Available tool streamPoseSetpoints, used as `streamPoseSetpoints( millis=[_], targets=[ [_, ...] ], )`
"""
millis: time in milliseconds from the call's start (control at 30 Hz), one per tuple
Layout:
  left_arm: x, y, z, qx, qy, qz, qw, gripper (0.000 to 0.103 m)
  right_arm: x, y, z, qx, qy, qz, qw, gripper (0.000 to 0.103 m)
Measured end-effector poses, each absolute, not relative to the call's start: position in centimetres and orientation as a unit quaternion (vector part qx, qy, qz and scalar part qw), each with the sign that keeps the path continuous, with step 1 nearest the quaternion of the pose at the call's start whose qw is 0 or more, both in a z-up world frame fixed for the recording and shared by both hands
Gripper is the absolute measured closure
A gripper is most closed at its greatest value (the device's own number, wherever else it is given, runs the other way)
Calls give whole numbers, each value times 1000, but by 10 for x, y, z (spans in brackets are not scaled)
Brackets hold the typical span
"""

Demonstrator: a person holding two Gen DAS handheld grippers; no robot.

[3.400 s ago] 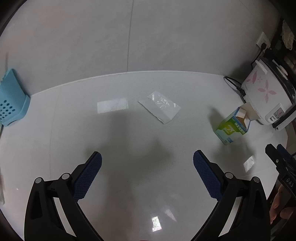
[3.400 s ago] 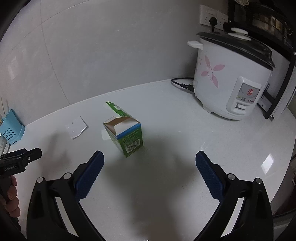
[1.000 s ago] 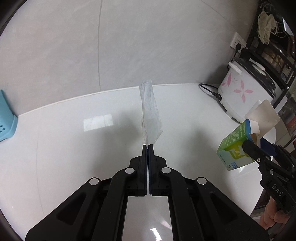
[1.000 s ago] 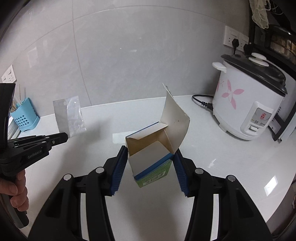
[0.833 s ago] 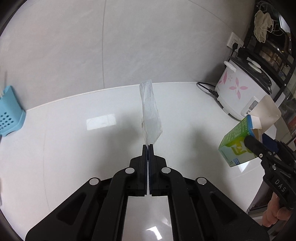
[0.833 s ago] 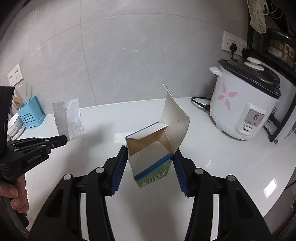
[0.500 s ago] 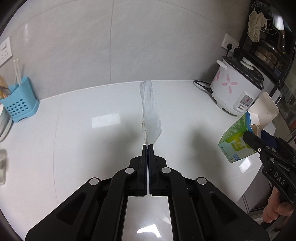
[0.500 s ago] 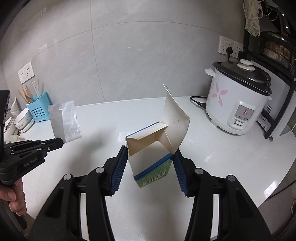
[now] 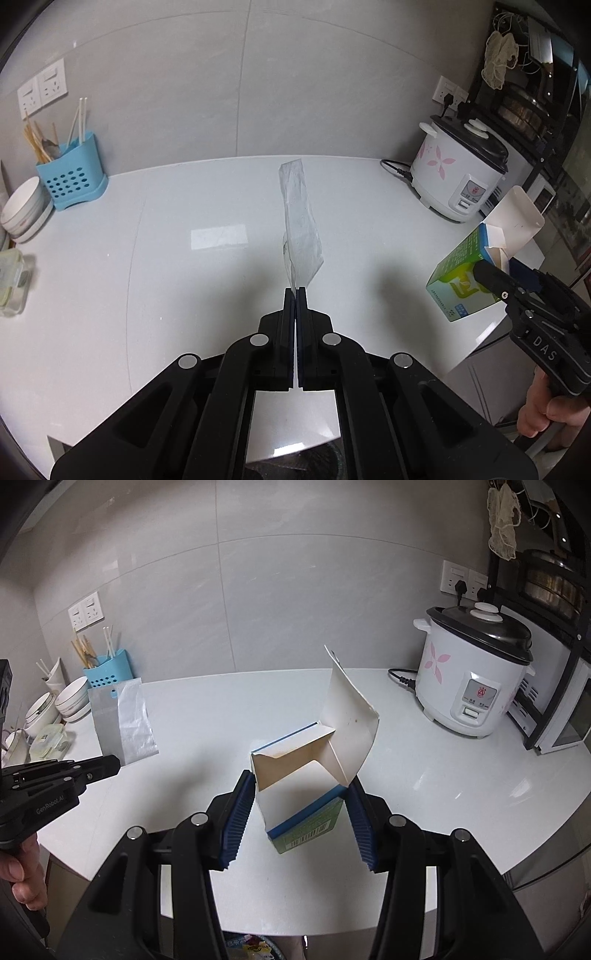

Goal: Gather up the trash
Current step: 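Carry the plastic bag and green box with both tools down to the wastebasket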

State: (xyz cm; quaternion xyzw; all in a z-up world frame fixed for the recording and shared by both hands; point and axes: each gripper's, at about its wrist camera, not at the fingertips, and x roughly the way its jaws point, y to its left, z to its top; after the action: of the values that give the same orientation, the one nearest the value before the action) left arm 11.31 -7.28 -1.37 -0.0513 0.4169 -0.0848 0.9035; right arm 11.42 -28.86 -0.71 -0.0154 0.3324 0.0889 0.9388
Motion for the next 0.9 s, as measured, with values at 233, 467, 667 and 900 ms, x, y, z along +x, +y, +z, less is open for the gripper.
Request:
streamPoseSetpoints(
  millis=[233,467,667,900],
  targets=[
    [78,-76,-11,-58,411,-79,906,103,87,-291,-12,-21,333,107,936,55],
    [43,-78,-13,-68,407,-71,908,103,58,-296,-17,-31,331,125,935,55],
    [11,-80,-19,-81,412,-60,906,103,35,-300,-21,-42,331,144,932,55],
    [-21,-82,-32,-92,422,-65,900,103,7,-300,-29,-43,337,161,927,55]
  ],
)
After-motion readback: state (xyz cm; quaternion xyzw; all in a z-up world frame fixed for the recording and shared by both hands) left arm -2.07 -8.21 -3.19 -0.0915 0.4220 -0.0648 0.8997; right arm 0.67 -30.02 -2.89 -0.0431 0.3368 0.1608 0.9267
